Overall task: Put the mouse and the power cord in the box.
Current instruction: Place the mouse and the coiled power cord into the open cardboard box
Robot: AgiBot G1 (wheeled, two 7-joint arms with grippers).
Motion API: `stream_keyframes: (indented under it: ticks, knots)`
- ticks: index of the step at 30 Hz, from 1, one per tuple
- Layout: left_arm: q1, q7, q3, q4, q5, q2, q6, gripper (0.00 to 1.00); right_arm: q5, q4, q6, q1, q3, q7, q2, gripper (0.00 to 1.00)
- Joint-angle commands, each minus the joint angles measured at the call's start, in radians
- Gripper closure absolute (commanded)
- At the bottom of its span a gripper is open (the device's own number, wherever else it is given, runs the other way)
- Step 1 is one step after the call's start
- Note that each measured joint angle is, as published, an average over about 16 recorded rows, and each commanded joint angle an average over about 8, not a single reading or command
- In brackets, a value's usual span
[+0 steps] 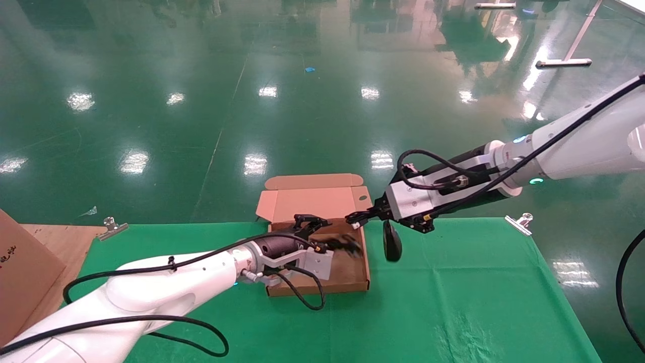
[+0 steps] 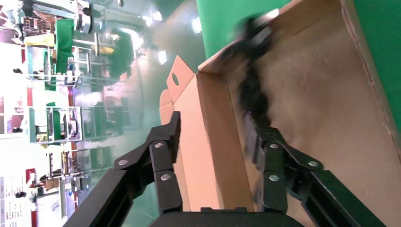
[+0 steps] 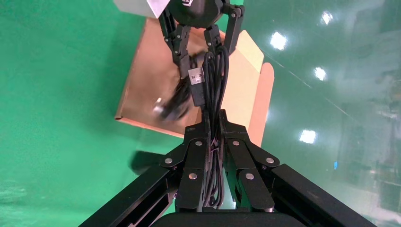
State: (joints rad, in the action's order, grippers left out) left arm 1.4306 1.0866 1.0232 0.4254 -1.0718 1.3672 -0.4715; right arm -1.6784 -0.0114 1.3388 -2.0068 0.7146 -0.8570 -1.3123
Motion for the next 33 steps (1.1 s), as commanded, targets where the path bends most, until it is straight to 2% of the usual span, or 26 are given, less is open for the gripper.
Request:
stream_keyframes:
  ticks: [1, 8, 15, 18, 23, 27, 33]
  knots:
    - [-0.001, 0.003, 0.015, 0.001, 0.015, 0.000, 0.009, 0.00, -0.001, 0.001, 0.002, 0.000, 0.001, 0.000, -0.003, 1.00]
    - [0.059, -0.028, 0.020, -0.059, 0.097, -0.015, -0.071, 0.00, 0.002, -0.026, -0.013, 0.007, 0.000, 0.016, -0.033, 1.00]
    - [0.111, 0.013, -0.045, -0.139, 0.196, -0.094, -0.224, 0.00, 0.021, -0.139, -0.065, 0.065, 0.007, 0.065, -0.054, 1.00]
    - [0.123, 0.032, -0.075, -0.164, 0.236, -0.149, -0.295, 0.00, 0.039, -0.215, -0.120, 0.111, 0.020, 0.100, -0.059, 1.00]
    - [0.130, 0.049, -0.116, -0.201, 0.289, -0.233, -0.371, 0.00, 0.085, -0.353, -0.253, 0.196, 0.068, 0.167, -0.063, 1.00]
    - [0.123, 0.057, -0.138, -0.227, 0.320, -0.279, -0.410, 0.00, 0.124, -0.452, -0.349, 0.248, 0.138, 0.226, -0.064, 1.00]
    - [0.108, 0.074, -0.154, -0.260, 0.342, -0.309, -0.443, 0.00, 0.174, -0.546, -0.453, 0.287, 0.267, 0.311, -0.064, 1.00]
